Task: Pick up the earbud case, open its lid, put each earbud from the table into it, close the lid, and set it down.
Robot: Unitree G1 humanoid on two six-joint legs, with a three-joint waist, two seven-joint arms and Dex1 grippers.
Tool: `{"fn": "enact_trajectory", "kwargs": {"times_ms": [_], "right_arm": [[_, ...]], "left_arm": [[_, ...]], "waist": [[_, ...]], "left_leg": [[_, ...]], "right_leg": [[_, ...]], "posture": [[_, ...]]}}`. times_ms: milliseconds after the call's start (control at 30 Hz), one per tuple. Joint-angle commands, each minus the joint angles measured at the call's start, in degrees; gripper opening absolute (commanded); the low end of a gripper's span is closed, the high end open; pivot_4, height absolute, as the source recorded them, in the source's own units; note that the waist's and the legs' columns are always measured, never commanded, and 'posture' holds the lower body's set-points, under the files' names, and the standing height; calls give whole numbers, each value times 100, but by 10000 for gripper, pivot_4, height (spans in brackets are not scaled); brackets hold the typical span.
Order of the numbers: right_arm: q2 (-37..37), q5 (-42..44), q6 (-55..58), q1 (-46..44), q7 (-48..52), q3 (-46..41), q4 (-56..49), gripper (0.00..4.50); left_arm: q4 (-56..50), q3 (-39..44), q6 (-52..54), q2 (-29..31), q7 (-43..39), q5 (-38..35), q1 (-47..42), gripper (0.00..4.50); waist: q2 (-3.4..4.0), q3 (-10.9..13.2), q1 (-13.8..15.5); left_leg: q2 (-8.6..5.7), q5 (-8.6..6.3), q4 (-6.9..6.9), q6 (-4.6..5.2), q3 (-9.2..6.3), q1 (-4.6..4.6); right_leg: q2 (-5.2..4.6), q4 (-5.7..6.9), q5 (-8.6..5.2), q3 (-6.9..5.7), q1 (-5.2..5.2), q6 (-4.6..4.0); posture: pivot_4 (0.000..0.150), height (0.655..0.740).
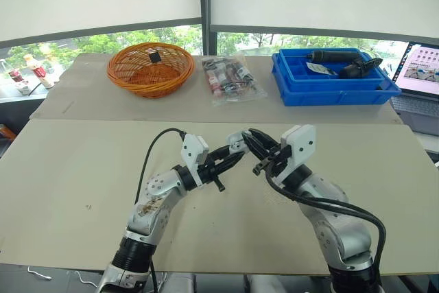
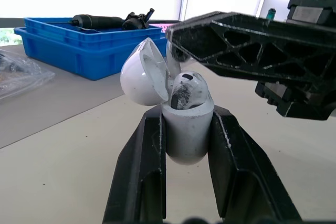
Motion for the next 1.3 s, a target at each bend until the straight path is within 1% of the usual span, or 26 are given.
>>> {"fn": "enact_trajectory", "kwargs": {"times_ms": [33, 167, 233, 300, 333, 433, 567, 667, 733, 800, 867, 900, 933, 1033, 1100, 1167, 1300], "right_arm": [[-89, -229, -318, 20, 19, 108, -34, 3242], [-162, -531, -393, 82, -2, 382, -28, 3242], [-126, -539, -399, 151, -21, 398, -62, 3242], [-81, -473, -348, 197, -31, 370, -154, 13803], [-72, -409, -271, 206, -21, 351, -250, 16670], [-184, -182, 62, 222, 36, 153, -682, 27130], [-547, 539, 775, 297, 90, -768, -1360, 27191], [-971, 1209, 1377, 186, 170, -1696, -1563, 27191], [-1436, 1510, 1677, 30, 366, -2166, -1449, 27191], [-2181, 1691, 1982, -136, 830, -2358, -1182, 27191], [-2760, 1849, 2275, -273, 1217, -2314, -918, 21874], [-3161, 1897, 2427, -279, 1523, -2166, -804, 19430], [-3450, 1957, 2503, -292, 1780, -2048, -722, 15453], [-3929, 2255, 2771, -445, 2258, -1783, -575, 4981], [-4080, 2532, 3024, -614, 2488, -1642, -526, 0], [-4205, 2707, 3157, -708, 2684, -1512, -555, 0], [-4209, 3347, 3296, -467, 2982, -1586, -996, 0]], "left_arm": [[-215, 50, -44, -9, -15, -62, -74, 5785], [-230, 52, -38, -6, -11, -68, -90, 5785], [-237, 43, -47, 5, -23, -65, -94, 5785], [-238, 29, -63, 24, -51, -52, -101, 5785], [-238, 25, -72, 35, -65, -47, -98, 5785], [-203, 27, -108, 79, -105, -38, -89, 5785], [15, 44, -218, 180, -291, 8, -165, 5785], [171, -61, -172, 293, -721, -99, -284, 5785], [206, -259, -128, 409, -1219, -182, -349, 5785], [185, -552, -42, 539, -1832, -271, -408, 5785], [158, -783, 11, 614, -2257, -296, -457, 5785], [146, -892, -3, 629, -2415, -274, -483, 5785], [135, -967, -4, 630, -2513, -265, -501, 5785], [130, -1071, -34, 625, -2672, -249, -520, 5785], [172, -1098, -67, 597, -2710, -222, -527, 5785], [220, -1103, -101, 565, -2730, -197, -546, 5785], [350, -1073, -213, 480, -2661, -91, -617, 5785]], "waist": [[0, 0, 2], [0, 0, -6], [0, 0, -3], [0, 0, -4], [0, 0, 0], [0, 0, -2], [1, 1, 18], [1, 1, 25], [2, 2, 17], [4, 3, 7], [7, 5, -3], [6, 4, -6], [8, 5, -5], [9, 8, -18], [10, 9, -27], [10, 9, -10], [9, 9, 52]], "left_leg": [[0, 0, 0, 0, 0, 0], [0, 0, 0, 0, 0, 0], [0, 0, 0, 0, 0, 0], [0, 0, 0, 0, 0, 0], [0, 0, 0, 0, 0, -1], [0, 0, 0, 0, 0, -2], [-1, 0, 2, 0, -4, -7], [-2, 0, 2, 0, -4, -6], [-2, 0, 2, 0, -4, -6], [-4, 0, 0, 0, -2, -7], [-3, -1, -1, 1, 1, -6], [-2, -1, -3, 2, 1, -5], [-1, -1, -5, 2, 1, -5], [0, -2, -5, 4, 1, -5], [-1, -2, -4, 5, 3, -5], [0, -2, -3, 5, 3, -5], [-1, -2, 3, 5, 1, -14]], "right_leg": [[0, 0, 0, 0, 0, 0], [0, 0, 0, 0, 0, 0], [0, 0, 0, 0, 0, 0], [0, 0, 0, 0, 0, 0], [0, -1, 0, 0, 0, 0], [-1, -1, 0, 0, 0, 0], [-1, -4, 0, -2, 0, 0], [-1, -4, 0, -2, 1, 0], [0, -3, 0, -3, 2, 0], [-1, -7, 0, -1, 2, 0], [-1, -9, 0, 0, 2, 1], [0, -10, 0, 0, 3, 0], [2, -11, 0, -1, 3, 0], [4, -11, -1, 1, 3, -1], [3, -10, -1, 4, 3, -1], [3, -10, -1, 3, 3, -1], [1, -17, -1, -1, 3, 1]], "posture": [[1500, 7163], [1500, 7163], [1500, 7163], [1500, 7163], [1500, 7163], [1500, 7163], [1500, 7163], [1500, 7163], [1500, 7163], [1500, 7163], [1500, 7163], [1500, 7163], [1500, 7163], [1500, 7163], [1500, 7163], [1500, 7163], [1500, 7163]]}}
